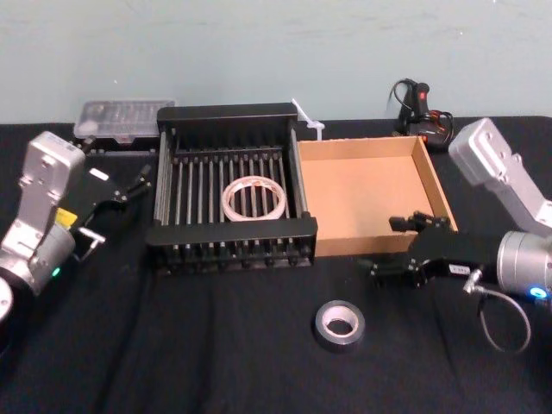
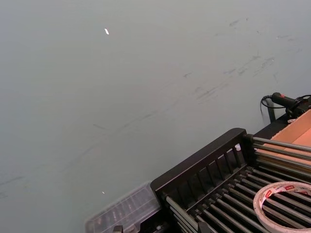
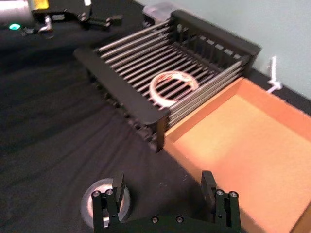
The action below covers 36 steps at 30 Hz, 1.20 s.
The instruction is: Pick up the white tape and place it into the black box , Pick up the silver tape and place it into the brown box.
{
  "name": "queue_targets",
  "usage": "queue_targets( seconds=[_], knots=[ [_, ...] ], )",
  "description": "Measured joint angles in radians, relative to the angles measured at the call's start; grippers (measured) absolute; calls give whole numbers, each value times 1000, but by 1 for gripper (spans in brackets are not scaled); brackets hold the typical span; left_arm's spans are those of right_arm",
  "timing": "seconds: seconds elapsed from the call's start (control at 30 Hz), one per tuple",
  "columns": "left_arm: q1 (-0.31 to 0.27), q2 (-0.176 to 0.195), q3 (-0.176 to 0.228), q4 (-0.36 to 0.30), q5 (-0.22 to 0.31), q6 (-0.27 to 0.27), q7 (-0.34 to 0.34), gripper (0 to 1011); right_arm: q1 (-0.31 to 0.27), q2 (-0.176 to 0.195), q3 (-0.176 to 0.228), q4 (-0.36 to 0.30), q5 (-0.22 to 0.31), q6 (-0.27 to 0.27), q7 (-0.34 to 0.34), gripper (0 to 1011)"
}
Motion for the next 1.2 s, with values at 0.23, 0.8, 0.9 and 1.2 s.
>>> queue_targets(
  seconds=[0.23, 0.8, 0.9, 1.2],
  knots=[
    [0, 0, 0, 0, 0, 0, 0, 1001, -2, 15, -39, -3, 8, 18, 14, 1000],
    [0, 0, 0, 0, 0, 0, 0, 1001, 41, -5, -129, 52, -23, 43, 24, 1002],
    [0, 0, 0, 0, 0, 0, 0, 1001, 48, -12, -140, 65, -36, 38, 25, 1002],
    [0, 0, 0, 0, 0, 0, 0, 1001, 66, -35, -162, 97, -72, 20, 31, 1002]
  ],
)
